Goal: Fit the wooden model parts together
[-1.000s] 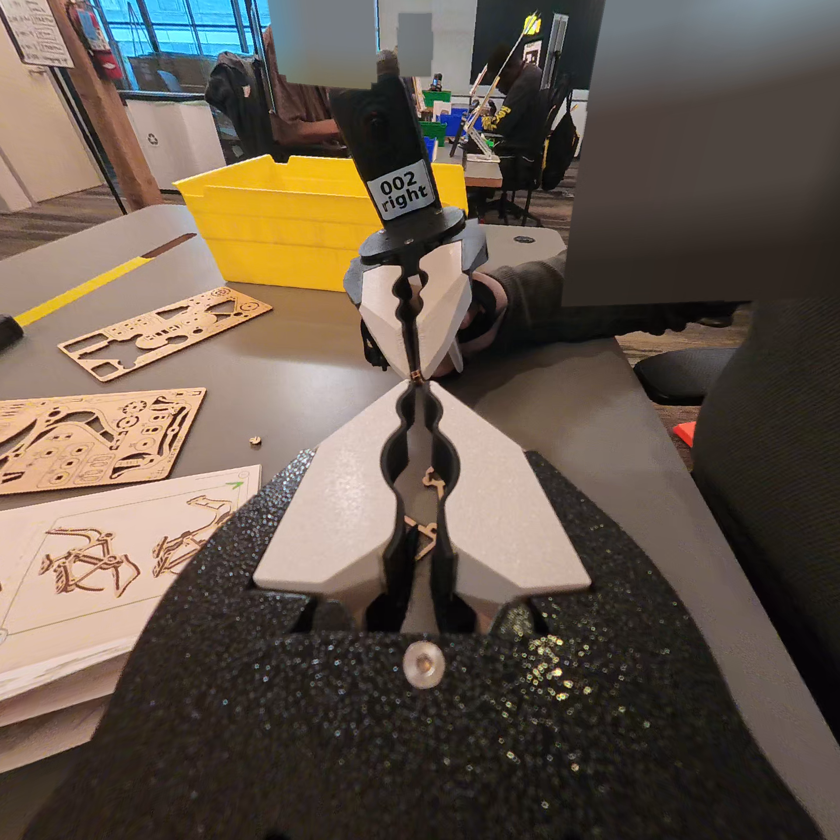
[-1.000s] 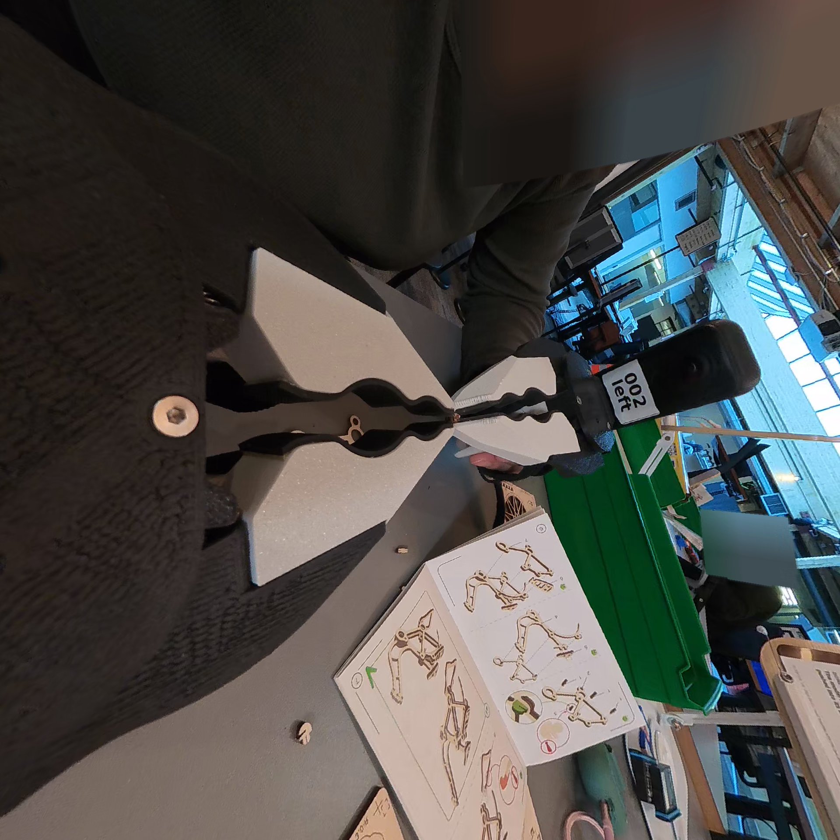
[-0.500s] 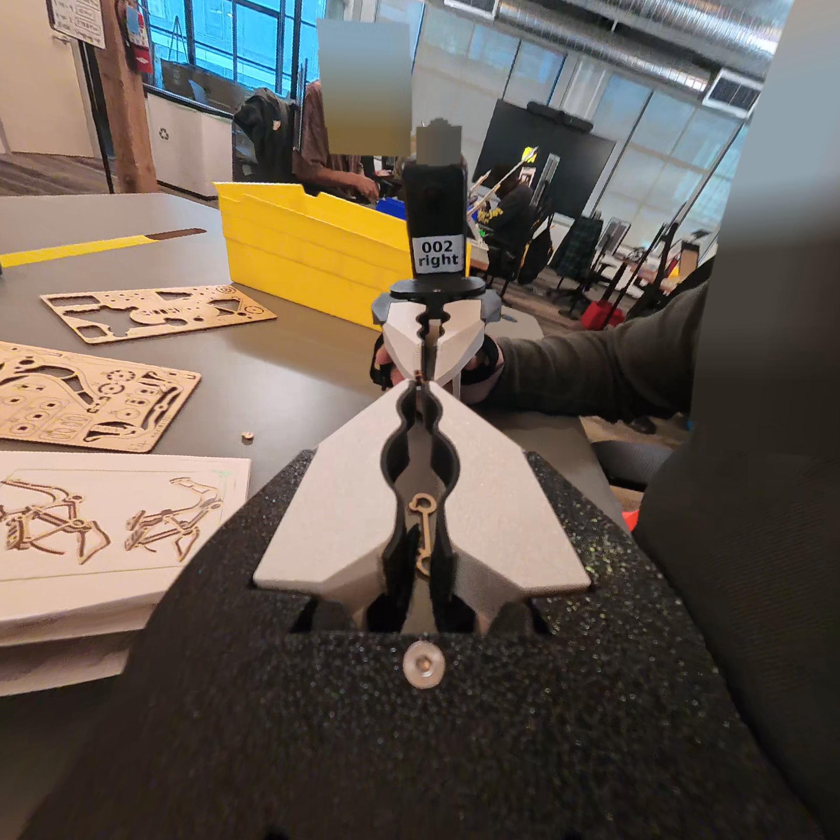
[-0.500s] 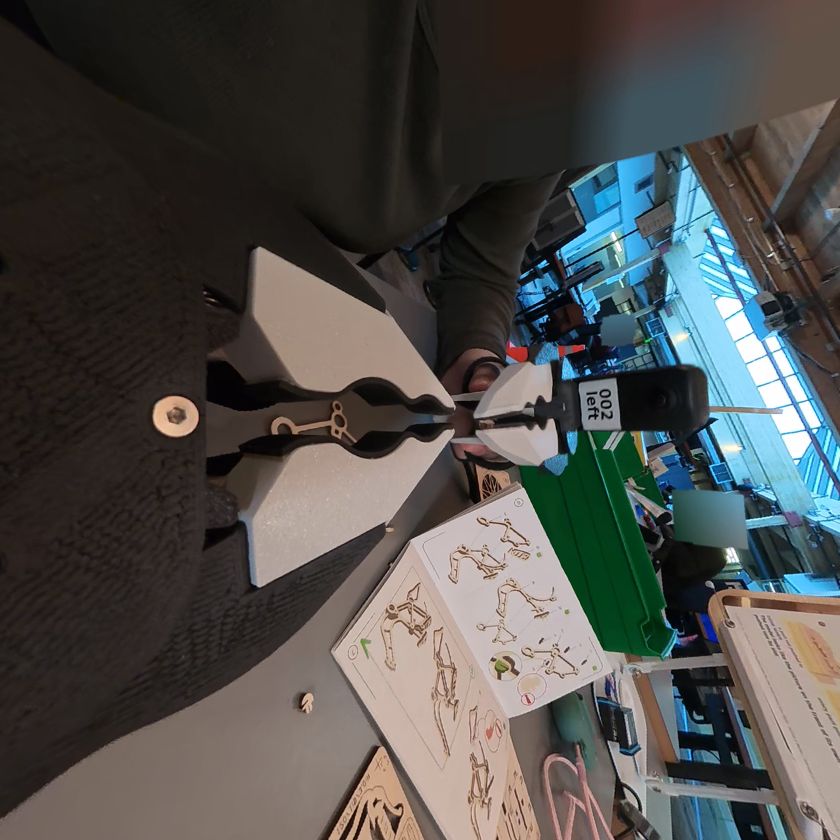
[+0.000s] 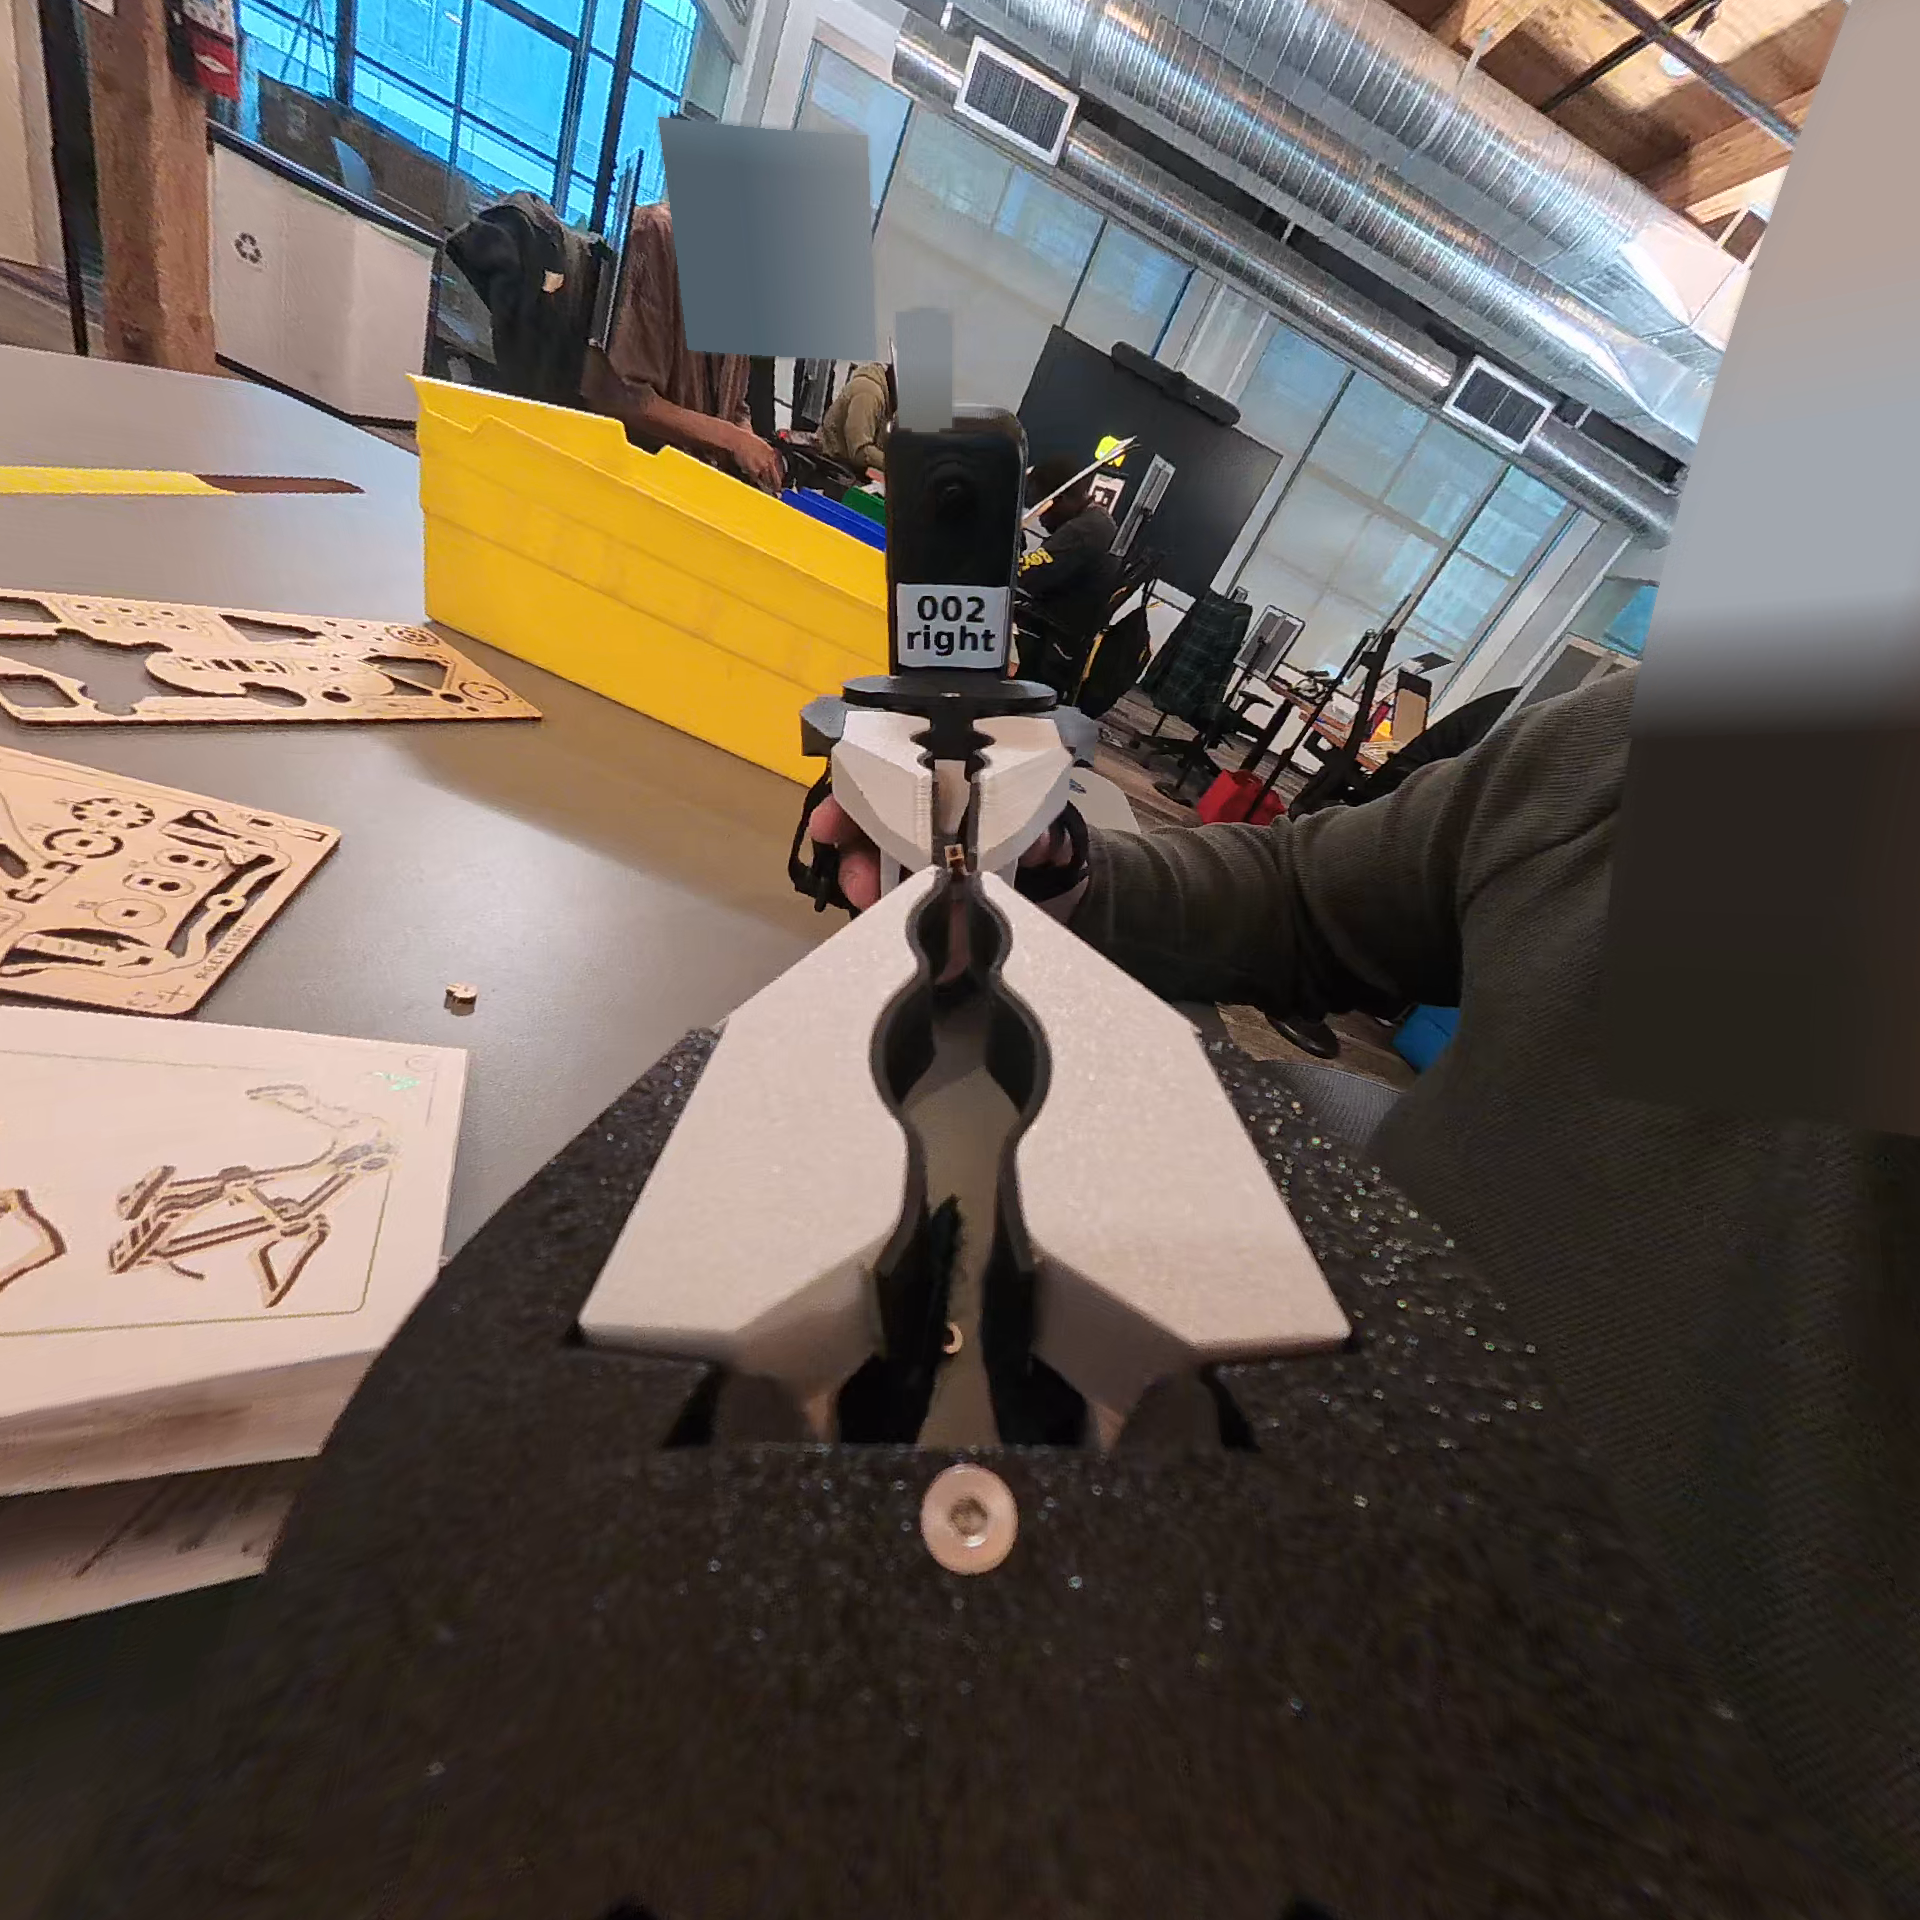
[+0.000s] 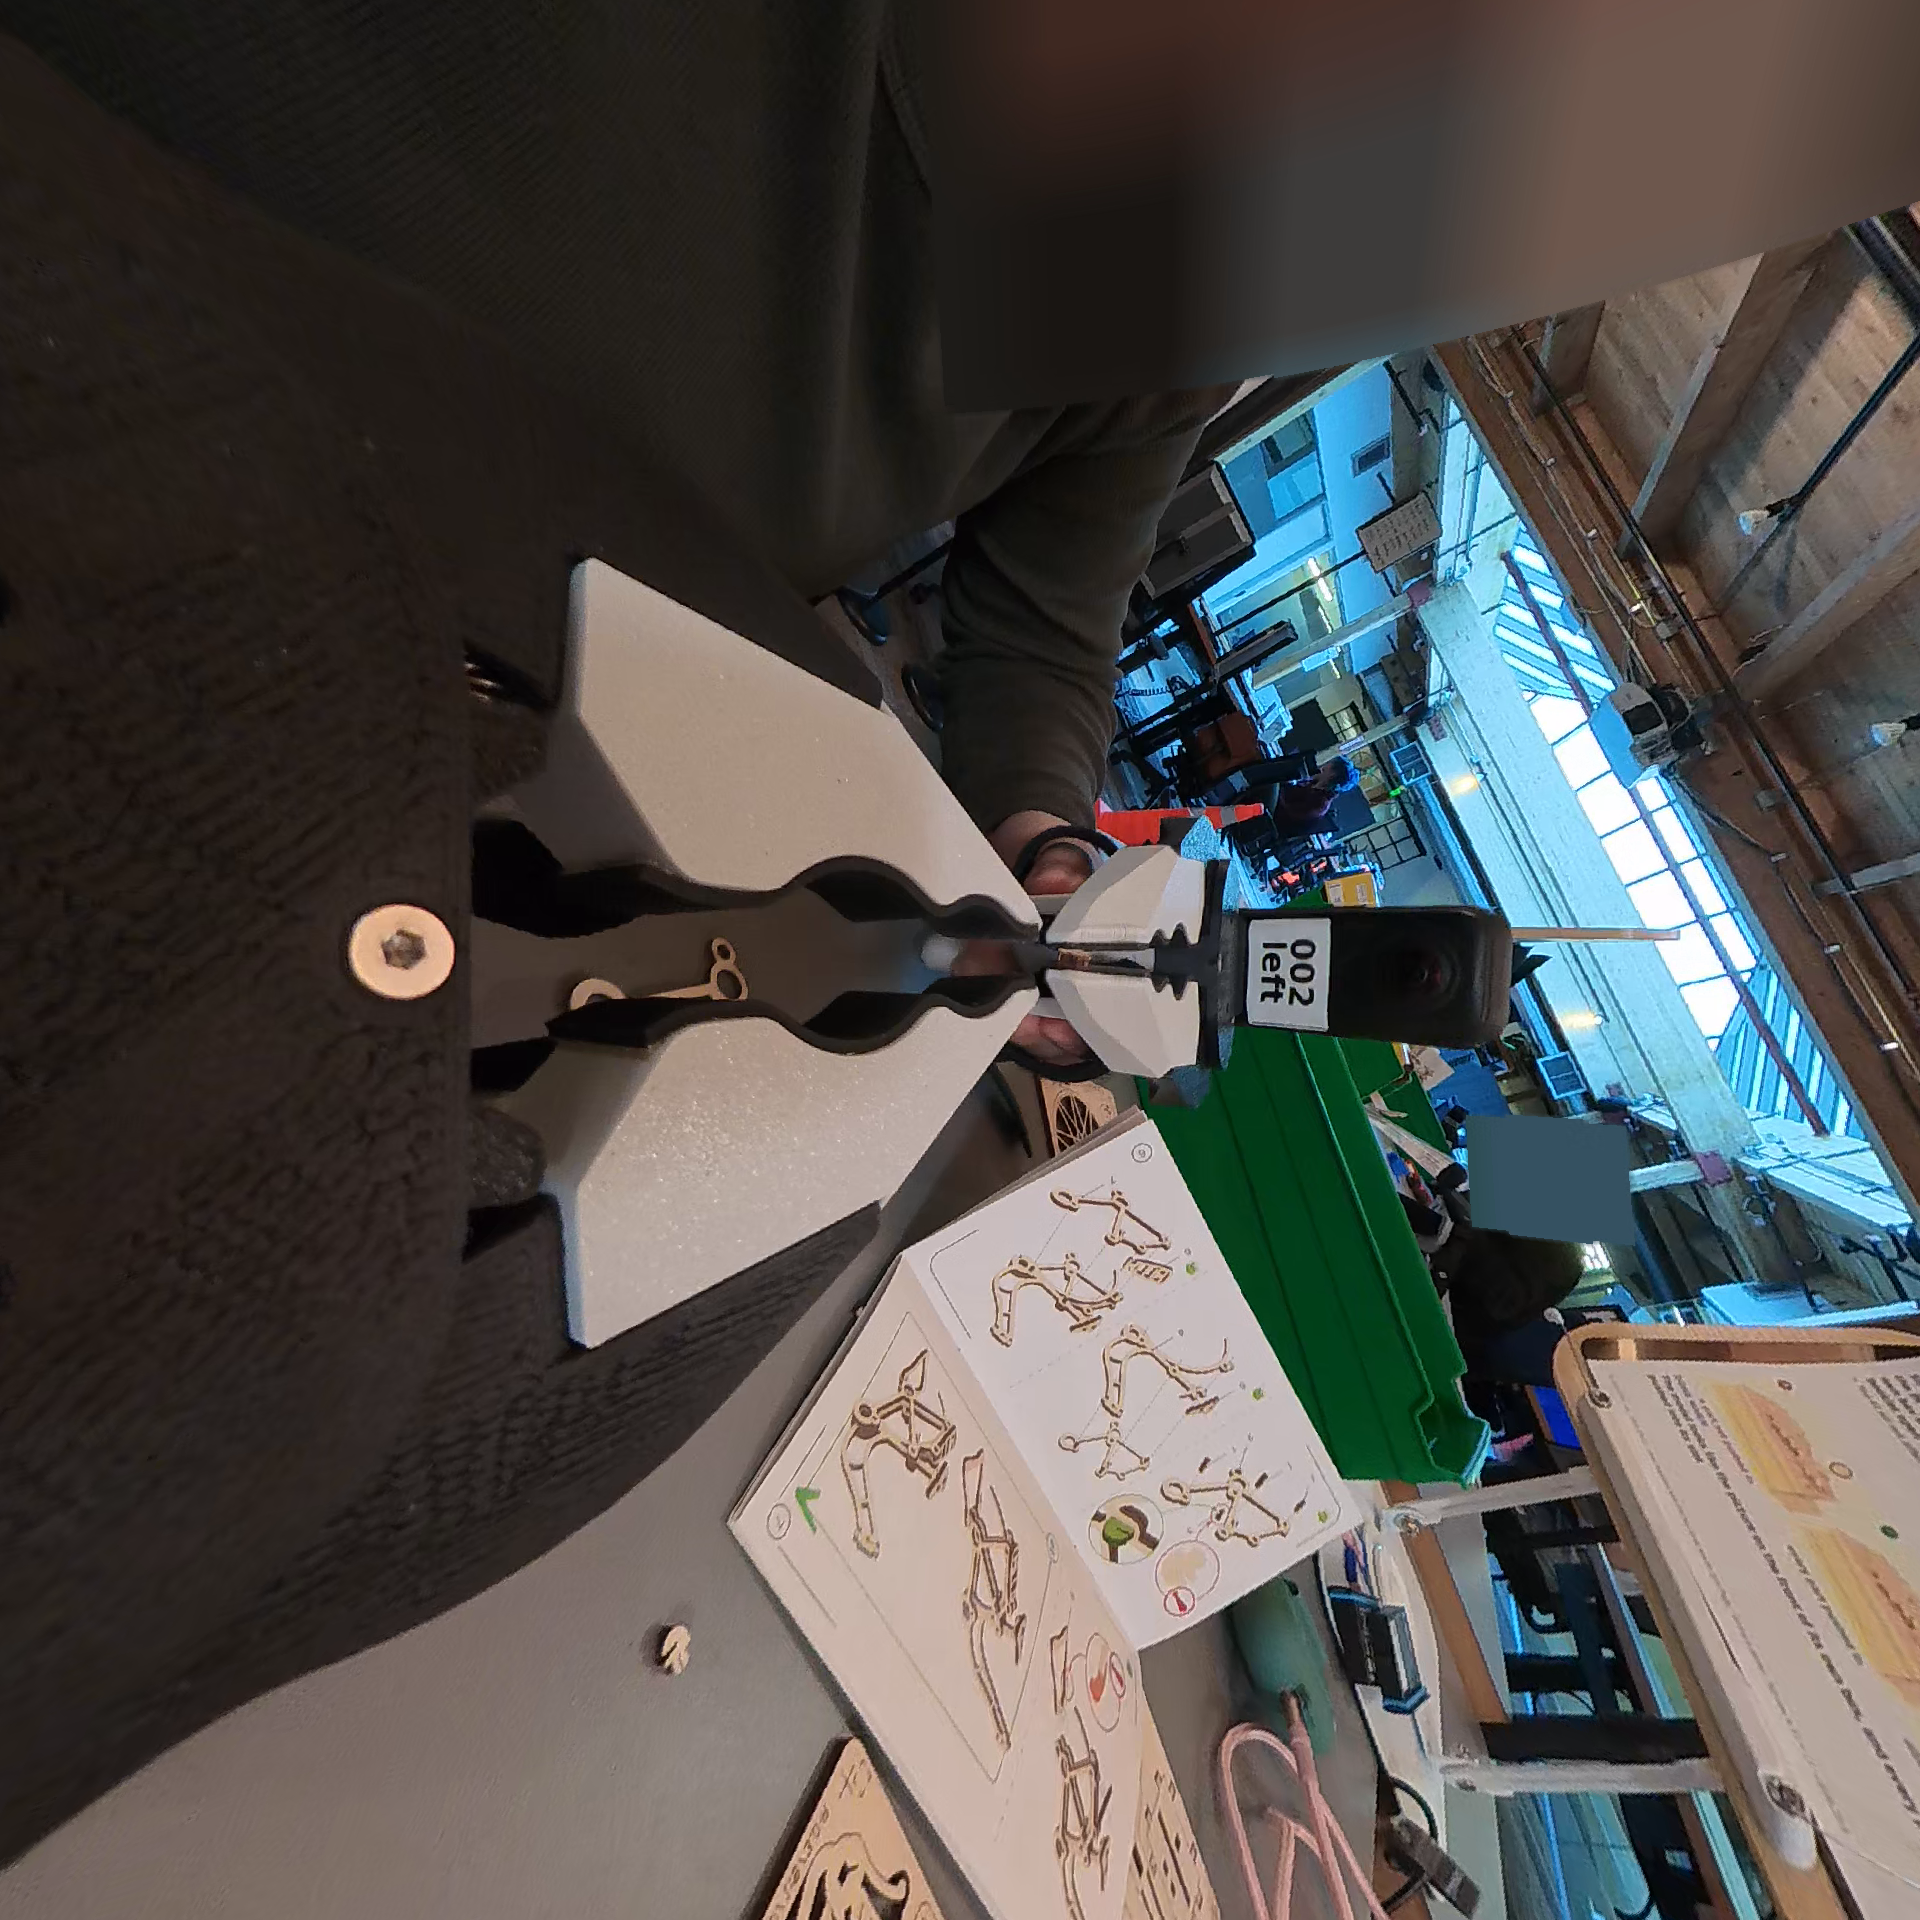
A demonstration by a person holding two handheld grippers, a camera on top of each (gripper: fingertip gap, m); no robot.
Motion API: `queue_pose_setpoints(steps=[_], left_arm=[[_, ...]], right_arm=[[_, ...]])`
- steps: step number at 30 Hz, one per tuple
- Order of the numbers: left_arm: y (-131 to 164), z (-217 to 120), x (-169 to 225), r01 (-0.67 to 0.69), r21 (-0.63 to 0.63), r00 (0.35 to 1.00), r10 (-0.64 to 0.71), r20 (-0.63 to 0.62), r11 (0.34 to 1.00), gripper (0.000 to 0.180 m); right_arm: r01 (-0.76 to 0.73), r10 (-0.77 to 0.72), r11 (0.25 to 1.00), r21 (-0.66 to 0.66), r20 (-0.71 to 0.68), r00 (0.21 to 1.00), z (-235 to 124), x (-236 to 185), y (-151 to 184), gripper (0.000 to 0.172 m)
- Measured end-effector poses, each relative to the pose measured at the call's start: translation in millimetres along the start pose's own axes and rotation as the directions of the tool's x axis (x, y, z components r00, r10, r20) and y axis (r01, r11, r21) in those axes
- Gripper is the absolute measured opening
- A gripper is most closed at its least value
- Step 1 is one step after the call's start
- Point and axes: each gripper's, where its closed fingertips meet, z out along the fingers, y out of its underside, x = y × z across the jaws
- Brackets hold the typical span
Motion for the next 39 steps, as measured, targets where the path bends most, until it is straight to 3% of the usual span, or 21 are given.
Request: queue_pose_setpoints(steps=[14, 39], left_arm=[[4.4, 3.3, 1.9, -0.027, -0.005, 1.0, 0.027, -0.01, 1.0, 0.0], [7.6, 6.7, 4.0, -0.067, -0.009, 0.998, 0.067, -0.008, 0.998, 0.0]], right_arm=[[0.066, -0.066, 0.998, -0.02, -0.022, 0.998, 2.7, -0.4, 5.4, 0.007], [0.017, -0.017, 1.0, 0.005, 0.015, 1.0, 3.3, -4.0, 4.7, 0.002]])
